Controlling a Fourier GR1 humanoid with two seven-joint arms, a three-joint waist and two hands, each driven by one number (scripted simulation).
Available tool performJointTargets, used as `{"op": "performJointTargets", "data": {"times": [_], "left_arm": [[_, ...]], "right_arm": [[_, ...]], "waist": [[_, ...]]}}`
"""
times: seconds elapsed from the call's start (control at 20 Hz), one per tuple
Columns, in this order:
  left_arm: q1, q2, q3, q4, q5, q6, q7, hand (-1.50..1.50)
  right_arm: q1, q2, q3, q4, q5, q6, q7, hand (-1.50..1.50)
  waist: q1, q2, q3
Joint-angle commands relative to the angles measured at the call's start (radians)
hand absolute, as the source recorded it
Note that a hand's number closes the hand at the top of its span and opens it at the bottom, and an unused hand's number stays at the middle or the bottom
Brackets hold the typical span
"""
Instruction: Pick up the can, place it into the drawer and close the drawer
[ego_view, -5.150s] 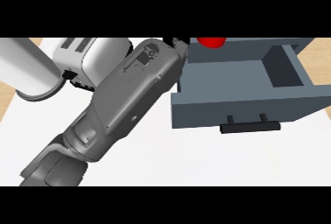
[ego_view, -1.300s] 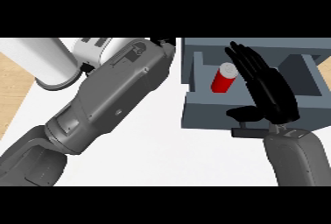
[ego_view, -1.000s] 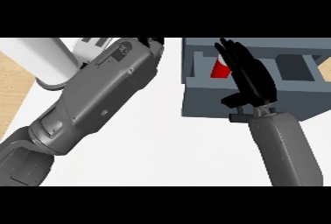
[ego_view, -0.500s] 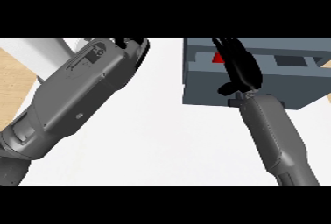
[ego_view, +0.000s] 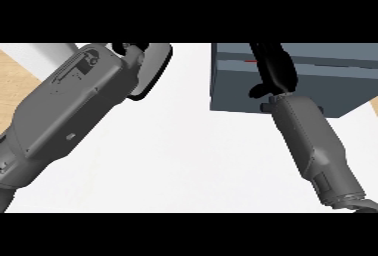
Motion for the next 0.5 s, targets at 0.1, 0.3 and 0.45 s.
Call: {"op": "performJointTargets", "data": {"times": [0.1,0.3,0.45], "left_arm": [[0.026,0.074,0.026,-0.046,-0.004,-0.056,0.03,-1.5],[0.009,0.05,0.013,-0.064,-0.035,-0.006,0.051,-1.5],[0.044,0.076,0.0,-0.129,-0.044,-0.002,0.08,-1.5]], "right_arm": [[-0.101,-0.018,-0.069,0.173,-0.02,-0.095,-0.007,-1.5],[-0.176,-0.015,-0.074,0.253,0.005,-0.155,0.01,-1.5],[-0.225,-0.021,-0.081,0.295,0.014,-0.156,0.034,-1.5]], "waist": [[0.026,0.027,0.015],[0.02,0.029,0.015],[0.026,0.024,0.014]]}}
